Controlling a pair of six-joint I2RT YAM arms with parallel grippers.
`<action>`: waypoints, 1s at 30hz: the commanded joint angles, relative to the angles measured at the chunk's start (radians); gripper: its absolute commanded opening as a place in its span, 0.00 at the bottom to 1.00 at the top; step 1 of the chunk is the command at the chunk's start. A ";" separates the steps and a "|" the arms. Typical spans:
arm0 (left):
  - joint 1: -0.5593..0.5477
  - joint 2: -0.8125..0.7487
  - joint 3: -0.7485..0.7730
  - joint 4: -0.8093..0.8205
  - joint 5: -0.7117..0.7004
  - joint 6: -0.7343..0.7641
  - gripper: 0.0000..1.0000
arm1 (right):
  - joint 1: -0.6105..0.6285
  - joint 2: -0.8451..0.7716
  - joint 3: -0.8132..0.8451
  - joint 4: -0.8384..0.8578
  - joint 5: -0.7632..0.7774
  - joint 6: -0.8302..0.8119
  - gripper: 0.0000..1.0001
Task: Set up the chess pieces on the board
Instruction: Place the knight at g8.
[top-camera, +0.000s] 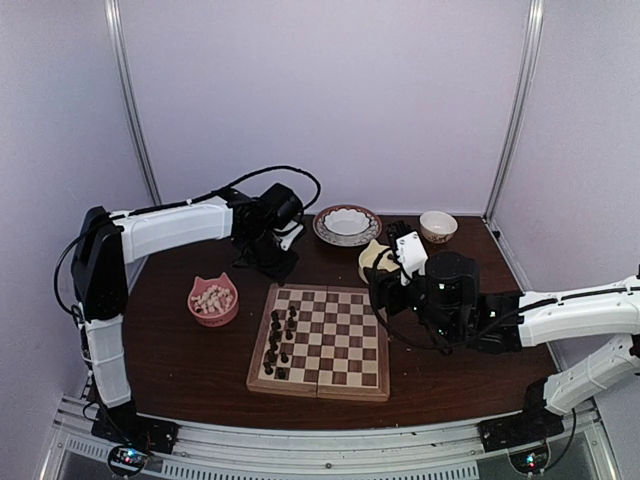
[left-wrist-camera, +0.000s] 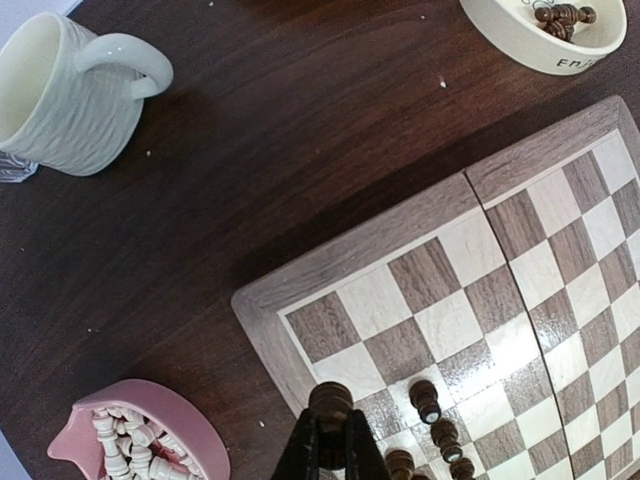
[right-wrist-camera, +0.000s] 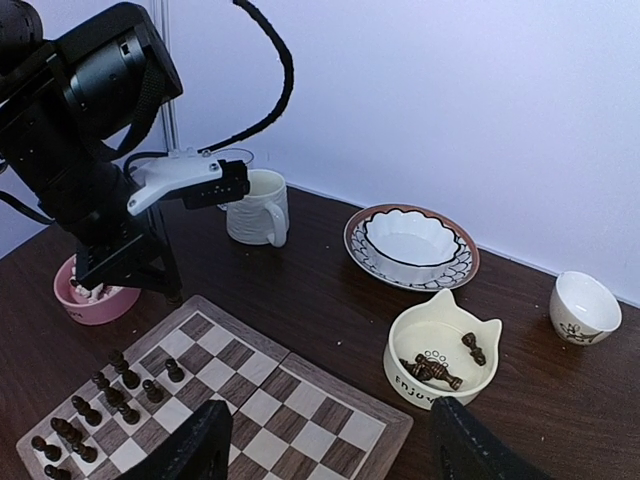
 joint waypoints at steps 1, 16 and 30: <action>0.026 0.037 -0.028 0.012 0.073 -0.024 0.00 | -0.011 0.003 -0.014 0.008 0.031 -0.001 0.71; 0.026 0.072 -0.041 0.008 0.126 -0.054 0.00 | -0.024 0.003 -0.016 0.002 0.035 0.002 0.71; 0.028 0.092 -0.061 0.054 0.093 -0.050 0.00 | -0.030 0.010 -0.014 -0.001 0.026 0.008 0.71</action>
